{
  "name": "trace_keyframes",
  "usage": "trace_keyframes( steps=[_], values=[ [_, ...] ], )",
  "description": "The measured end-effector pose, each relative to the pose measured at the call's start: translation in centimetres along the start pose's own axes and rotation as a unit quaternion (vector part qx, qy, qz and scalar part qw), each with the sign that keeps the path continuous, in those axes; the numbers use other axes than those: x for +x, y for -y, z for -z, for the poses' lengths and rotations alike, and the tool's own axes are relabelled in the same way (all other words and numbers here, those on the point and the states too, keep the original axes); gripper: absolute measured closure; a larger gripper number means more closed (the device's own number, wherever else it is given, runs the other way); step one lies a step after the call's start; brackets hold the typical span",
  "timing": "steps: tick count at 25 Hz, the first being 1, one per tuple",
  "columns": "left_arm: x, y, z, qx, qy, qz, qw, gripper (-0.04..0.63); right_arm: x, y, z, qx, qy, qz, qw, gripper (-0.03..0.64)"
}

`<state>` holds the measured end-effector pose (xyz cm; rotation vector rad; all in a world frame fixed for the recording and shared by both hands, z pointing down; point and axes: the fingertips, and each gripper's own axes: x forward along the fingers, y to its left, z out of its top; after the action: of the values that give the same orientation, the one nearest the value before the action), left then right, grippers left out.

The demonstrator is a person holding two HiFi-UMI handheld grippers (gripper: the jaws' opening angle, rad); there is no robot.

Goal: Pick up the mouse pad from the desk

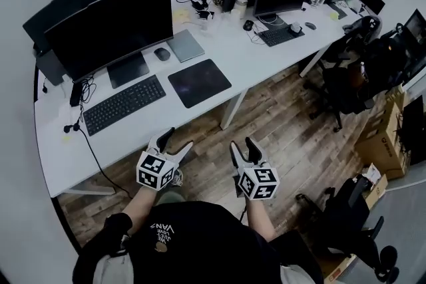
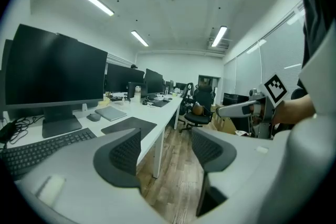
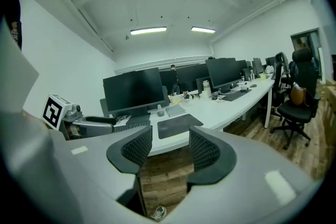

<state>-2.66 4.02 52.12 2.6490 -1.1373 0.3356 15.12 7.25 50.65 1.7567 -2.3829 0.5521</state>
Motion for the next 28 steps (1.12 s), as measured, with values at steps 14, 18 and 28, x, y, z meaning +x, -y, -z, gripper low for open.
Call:
trace_keyframes(
  steps=[14, 18, 28],
  values=[
    [6.4, -13.5, -2.4, 0.017, -0.027, 0.048, 0.9983, 0.316, 13.4, -0.4, -2.7, 0.026, -0.009, 0.058, 0.998, 0.409],
    [8.1, -16.1, -2.3, 0.015, -0.041, 0.049, 0.9978, 0.316, 15.0, 0.2, -2.4, 0.041, -0.016, 0.073, 0.996, 0.408],
    [14.2, -19.8, -1.2, -0.014, -0.079, 0.007, 0.9968, 0.316, 20.0, 6.5, -2.6, 0.029, -0.06, 0.073, 0.995, 0.408]
  ],
)
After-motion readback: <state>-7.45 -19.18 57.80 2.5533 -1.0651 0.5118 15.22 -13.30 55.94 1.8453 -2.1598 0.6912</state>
